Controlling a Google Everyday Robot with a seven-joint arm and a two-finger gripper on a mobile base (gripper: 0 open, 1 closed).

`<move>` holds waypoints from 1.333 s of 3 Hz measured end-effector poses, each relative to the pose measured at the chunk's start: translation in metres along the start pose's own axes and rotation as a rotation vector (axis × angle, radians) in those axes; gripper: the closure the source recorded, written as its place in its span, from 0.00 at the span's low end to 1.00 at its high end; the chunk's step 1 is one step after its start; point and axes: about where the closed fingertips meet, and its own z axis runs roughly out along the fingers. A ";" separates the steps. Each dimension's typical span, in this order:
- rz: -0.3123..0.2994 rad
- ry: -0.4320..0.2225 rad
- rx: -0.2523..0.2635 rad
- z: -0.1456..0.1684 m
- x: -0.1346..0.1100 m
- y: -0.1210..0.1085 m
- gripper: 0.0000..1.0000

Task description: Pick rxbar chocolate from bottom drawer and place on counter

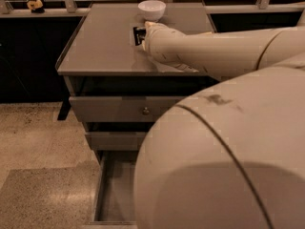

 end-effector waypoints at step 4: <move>0.000 0.000 0.000 0.000 0.000 0.000 0.10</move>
Offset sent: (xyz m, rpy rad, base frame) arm 0.0000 0.0000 0.0000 0.0000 0.0000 0.0000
